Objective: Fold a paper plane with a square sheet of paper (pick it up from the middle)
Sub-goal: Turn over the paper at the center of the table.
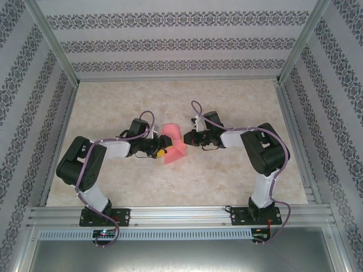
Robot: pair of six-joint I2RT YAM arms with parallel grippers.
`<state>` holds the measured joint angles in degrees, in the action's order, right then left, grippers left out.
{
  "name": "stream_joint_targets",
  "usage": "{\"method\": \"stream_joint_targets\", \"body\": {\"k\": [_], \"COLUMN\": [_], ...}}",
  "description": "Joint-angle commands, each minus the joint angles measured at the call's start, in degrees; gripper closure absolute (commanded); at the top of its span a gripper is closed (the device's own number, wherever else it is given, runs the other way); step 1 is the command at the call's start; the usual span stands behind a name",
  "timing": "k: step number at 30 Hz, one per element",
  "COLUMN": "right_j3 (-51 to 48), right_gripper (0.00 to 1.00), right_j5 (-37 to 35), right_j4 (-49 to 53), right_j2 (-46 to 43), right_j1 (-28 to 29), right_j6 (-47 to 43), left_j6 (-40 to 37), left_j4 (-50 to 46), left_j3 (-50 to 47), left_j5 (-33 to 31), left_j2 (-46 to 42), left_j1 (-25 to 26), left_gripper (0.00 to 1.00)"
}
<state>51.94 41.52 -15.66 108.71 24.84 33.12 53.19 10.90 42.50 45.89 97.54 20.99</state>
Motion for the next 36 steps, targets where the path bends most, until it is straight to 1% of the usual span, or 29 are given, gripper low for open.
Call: {"method": "stream_joint_targets", "body": {"k": [1,5,12,15,21,23,26,27,31,32,34,36], "right_j3": [-1.14,-1.41,-1.41,-1.41,-2.30,-2.72,-2.47,-2.39,-3.20,-3.58,-4.53,-5.51], "right_gripper": [0.98,0.98,0.97,0.93,0.80,0.72,0.59,0.56,0.46,0.43,0.39,0.35], "right_j5": [1.29,1.45,2.14,2.75,3.57,2.99,-0.73,-1.76,-4.97,-5.76,-7.87,-9.82], "right_j4": [-3.14,-3.47,-3.68,-3.80,-5.01,-4.75,-0.11,0.93,2.58,2.73,2.98,3.35], "right_j2": [-0.07,0.02,0.41,0.50,-0.90,-2.15,-4.76,-5.60,-9.54,-10.47,-12.82,-15.01], "right_j1": [-0.60,-0.65,-0.74,-0.76,-1.41,-1.81,-2.84,-3.16,-3.81,-3.96,-4.05,-4.11], "right_j6": [1.48,1.70,2.16,2.31,4.31,5.06,5.71,5.85,6.88,7.24,8.42,9.48], "left_j6": [1.58,2.72,6.49,7.37,6.98,6.12,4.79,4.34,2.20,1.54,0.16,-1.34], "left_j4": [4.76,6.40,11.29,13.11,14.94,14.70,15.08,15.44,15.98,15.80,14.70,12.76], "left_j3": [1.05,1.60,1.68,2.26,3.51,3.63,3.44,3.30,3.36,3.42,3.69,3.84], "left_j5": [1.57,1.68,1.76,1.91,1.97,1.81,1.75,1.75,2.10,2.14,1.54,0.45], "left_j2": [1.53,2.81,5.35,6.57,8.15,8.35,8.37,8.37,8.64,8.61,8.40,7.40], "left_j1": [0.63,0.66,0.96,1.15,1.64,1.61,1.61,1.70,1.70,1.68,1.68,1.90], "left_gripper": [0.43,0.47,0.49,0.50,0.57,0.60,0.64,0.66,0.73,0.75,0.83,0.87]}}
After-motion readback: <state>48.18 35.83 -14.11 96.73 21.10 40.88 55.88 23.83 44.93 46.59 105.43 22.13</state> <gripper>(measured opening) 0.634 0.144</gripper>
